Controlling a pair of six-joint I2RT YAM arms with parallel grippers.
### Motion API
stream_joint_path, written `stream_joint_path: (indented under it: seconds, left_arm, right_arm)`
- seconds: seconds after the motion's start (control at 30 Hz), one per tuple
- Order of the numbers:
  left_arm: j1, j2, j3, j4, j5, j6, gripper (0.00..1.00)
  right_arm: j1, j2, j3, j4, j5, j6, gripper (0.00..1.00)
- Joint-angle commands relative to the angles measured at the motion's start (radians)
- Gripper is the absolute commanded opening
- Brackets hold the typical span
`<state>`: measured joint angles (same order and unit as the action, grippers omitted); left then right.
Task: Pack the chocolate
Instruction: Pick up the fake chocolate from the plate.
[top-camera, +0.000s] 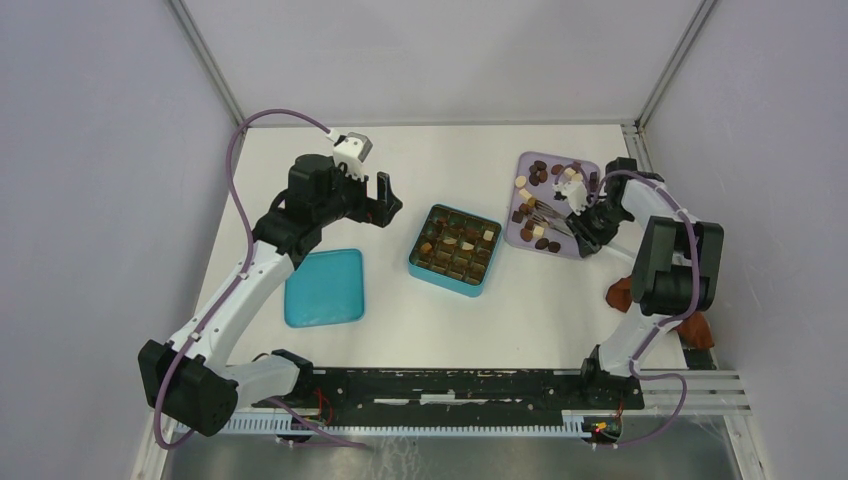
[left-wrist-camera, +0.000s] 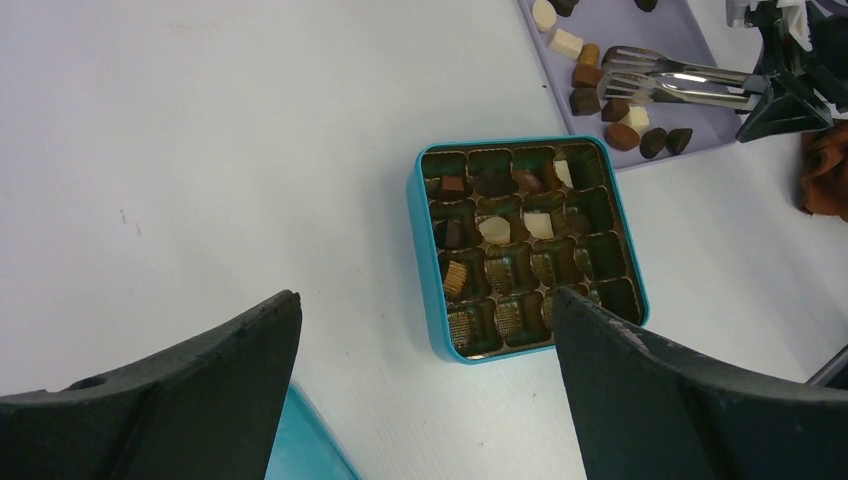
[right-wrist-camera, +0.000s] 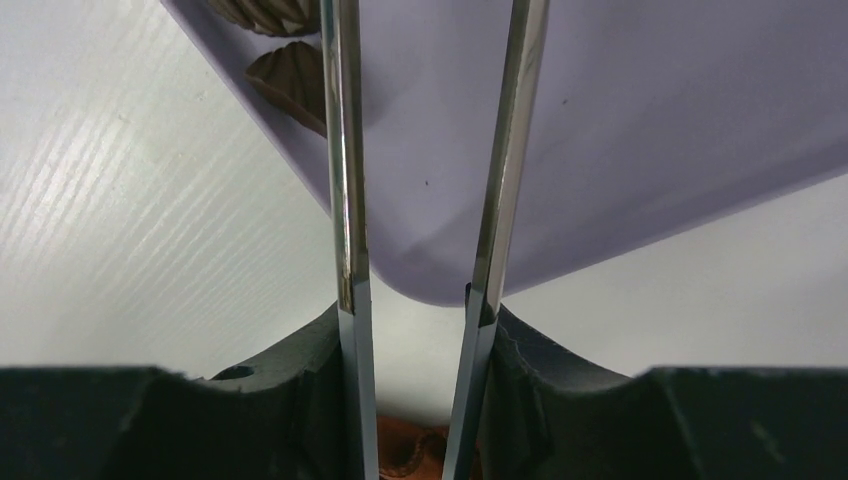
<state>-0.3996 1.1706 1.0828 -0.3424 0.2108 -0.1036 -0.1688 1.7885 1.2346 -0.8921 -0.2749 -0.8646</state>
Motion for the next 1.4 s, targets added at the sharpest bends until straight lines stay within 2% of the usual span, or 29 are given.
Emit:
stream_joint_path:
  seconds: [0.0, 0.4, 0.47, 0.6, 1.37]
  left_arm:
    - [0.001, -0.011, 0.005, 0.010, -0.016, 0.034, 0.99]
    - [0.002, -0.009, 0.006, 0.006, -0.017, 0.037, 0.99]
    - [0.001, -0.010, 0.006, 0.006, -0.020, 0.038, 0.99]
    - [0.002, -0.009, 0.006, 0.005, -0.021, 0.039, 0.99]
    - [0.002, -0.013, 0.005, 0.004, -0.024, 0.043, 0.99]
  right_arm:
    - [0.018, 0.027, 0.064, -0.002, 0.008, 0.018, 0.44]
    - [0.057, 0.095, 0.150, -0.016, 0.026, 0.051, 0.41]
    - [0.060, 0.094, 0.152, -0.019, 0.021, 0.052, 0.34]
    - [0.060, 0.074, 0.137, -0.014, 0.026, 0.054, 0.01]
    - [0.051, -0.026, 0.081, 0.035, 0.032, 0.075, 0.00]
